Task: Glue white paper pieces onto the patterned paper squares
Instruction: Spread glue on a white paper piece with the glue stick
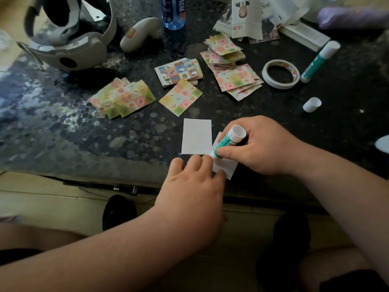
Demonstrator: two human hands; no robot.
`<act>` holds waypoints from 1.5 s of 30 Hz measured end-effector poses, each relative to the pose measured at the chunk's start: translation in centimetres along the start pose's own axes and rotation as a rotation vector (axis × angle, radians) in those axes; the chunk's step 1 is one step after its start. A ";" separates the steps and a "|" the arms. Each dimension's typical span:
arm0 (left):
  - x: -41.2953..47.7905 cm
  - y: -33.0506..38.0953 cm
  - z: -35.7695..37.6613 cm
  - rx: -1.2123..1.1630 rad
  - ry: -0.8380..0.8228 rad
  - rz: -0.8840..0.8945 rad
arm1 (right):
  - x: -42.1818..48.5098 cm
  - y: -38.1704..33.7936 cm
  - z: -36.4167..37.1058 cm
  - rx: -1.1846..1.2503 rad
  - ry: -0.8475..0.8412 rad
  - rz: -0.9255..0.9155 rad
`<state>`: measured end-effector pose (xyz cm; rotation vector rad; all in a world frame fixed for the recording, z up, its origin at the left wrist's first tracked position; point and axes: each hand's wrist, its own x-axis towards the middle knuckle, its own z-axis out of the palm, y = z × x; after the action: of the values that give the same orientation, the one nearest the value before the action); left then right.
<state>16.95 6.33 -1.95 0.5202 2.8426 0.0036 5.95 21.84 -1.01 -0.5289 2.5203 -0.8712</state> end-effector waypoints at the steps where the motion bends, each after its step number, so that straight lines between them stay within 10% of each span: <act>1: 0.0 0.0 0.0 0.000 -0.002 0.001 | 0.0 0.0 0.1 0.005 0.004 -0.006; 29: 0.0 0.1 0.3 0.018 -0.010 0.016 | -1.7 -0.3 -2.3 -0.166 -0.098 0.079; 36: -0.3 -0.2 0.3 0.003 -0.018 0.034 | -1.9 0.3 -3.7 0.056 0.239 0.025; 45: -0.2 -0.5 0.2 -0.002 -0.041 0.042 | -1.4 0.1 0.3 0.084 0.024 -0.042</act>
<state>17.02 5.81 -2.12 0.5729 2.7910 0.0042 7.26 22.38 -0.93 -0.5492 2.4892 -1.0002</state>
